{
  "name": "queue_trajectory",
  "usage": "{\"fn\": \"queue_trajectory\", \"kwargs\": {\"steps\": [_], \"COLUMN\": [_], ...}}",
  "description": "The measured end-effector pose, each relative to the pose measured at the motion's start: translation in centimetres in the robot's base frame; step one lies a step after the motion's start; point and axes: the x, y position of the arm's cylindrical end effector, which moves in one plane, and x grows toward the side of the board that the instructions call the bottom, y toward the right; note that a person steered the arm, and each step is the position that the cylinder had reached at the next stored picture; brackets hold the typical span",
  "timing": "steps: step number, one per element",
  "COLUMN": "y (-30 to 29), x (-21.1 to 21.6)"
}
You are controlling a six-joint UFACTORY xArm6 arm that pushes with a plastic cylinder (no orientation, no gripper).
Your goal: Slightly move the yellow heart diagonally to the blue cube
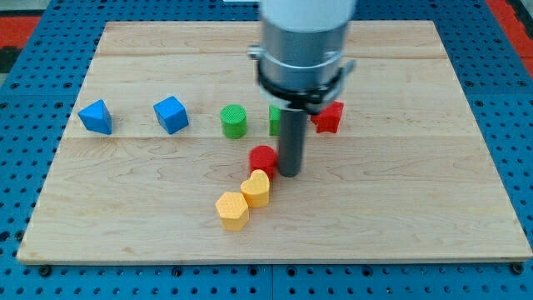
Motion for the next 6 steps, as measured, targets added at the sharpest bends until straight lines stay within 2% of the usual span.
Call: {"fn": "queue_trajectory", "kwargs": {"steps": [1, 2, 3, 4, 5, 6], "y": [-0.6, 1.7, 0.6, -2.7, -2.8, 2.4], "x": [-0.1, 1.1, 2.8, 2.8, 2.9, 2.9]}}
